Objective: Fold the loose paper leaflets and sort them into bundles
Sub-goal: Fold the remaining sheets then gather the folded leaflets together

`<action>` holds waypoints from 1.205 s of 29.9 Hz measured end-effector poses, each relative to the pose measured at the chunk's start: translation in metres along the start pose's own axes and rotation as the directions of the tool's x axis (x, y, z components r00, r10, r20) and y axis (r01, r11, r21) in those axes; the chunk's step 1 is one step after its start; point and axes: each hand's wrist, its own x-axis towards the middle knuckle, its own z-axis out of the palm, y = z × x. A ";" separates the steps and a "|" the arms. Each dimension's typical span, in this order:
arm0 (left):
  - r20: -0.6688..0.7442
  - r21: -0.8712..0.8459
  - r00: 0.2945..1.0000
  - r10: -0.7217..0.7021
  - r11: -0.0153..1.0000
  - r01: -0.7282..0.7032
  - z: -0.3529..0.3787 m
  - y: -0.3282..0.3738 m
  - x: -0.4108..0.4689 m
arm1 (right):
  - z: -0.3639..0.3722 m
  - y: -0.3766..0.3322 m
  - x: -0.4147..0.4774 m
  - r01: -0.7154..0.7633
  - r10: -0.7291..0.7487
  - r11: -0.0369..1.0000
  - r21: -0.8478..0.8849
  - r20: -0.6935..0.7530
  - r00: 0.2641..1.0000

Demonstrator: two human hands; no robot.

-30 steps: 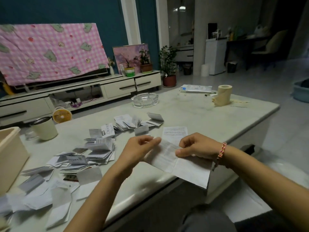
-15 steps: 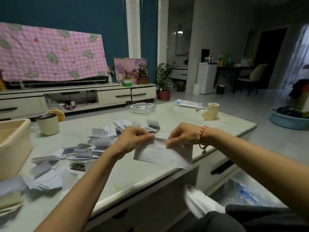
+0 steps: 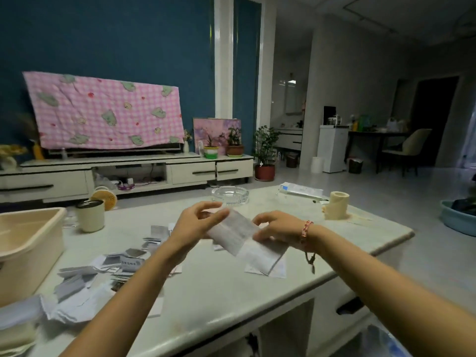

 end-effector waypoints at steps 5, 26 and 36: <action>0.063 -0.238 0.928 -0.367 0.898 0.371 -0.001 -0.048 -0.014 | 0.049 0.029 0.037 -0.060 0.051 0.906 0.419 0.031 0.998; -0.156 0.393 0.974 0.163 0.915 -0.090 0.008 -0.145 0.038 | 0.091 0.094 0.128 0.336 -0.294 0.941 0.037 -0.398 0.869; -0.078 -0.204 0.939 -0.334 0.928 0.313 0.033 -0.166 0.052 | 0.098 0.102 0.137 0.268 -0.127 0.949 0.167 -0.574 0.809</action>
